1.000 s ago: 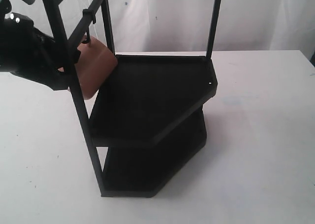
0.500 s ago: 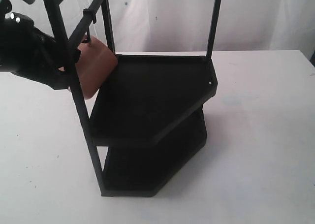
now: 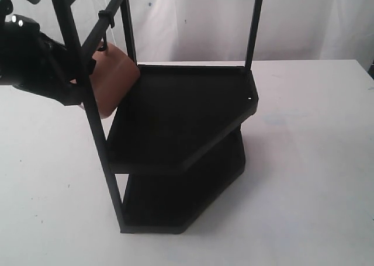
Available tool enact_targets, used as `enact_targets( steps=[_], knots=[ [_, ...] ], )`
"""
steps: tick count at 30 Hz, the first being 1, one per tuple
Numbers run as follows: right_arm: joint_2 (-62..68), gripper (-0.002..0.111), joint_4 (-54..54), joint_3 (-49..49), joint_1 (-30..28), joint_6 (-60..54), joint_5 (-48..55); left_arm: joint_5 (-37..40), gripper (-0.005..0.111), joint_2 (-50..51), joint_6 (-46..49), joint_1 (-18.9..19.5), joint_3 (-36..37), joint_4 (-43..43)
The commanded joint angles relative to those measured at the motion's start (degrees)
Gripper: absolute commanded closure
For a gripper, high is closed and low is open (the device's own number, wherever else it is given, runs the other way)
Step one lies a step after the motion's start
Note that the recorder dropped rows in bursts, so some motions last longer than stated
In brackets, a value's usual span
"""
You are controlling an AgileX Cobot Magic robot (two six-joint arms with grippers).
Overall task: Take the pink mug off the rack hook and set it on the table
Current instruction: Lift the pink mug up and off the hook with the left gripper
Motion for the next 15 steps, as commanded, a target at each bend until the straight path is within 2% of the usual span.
enact_targets(
  steps=[1, 15],
  knots=[
    [-0.3, 0.108, -0.1, 0.3, -0.1, 0.1, -0.2, -0.9, 0.107, -2.5, -0.5, -0.1, 0.2, -1.5],
    [-0.3, 0.108, -0.1, 0.3, -0.1, 0.1, -0.2, -1.3, 0.107, -3.6, -0.5, -0.1, 0.2, -0.3]
  ],
)
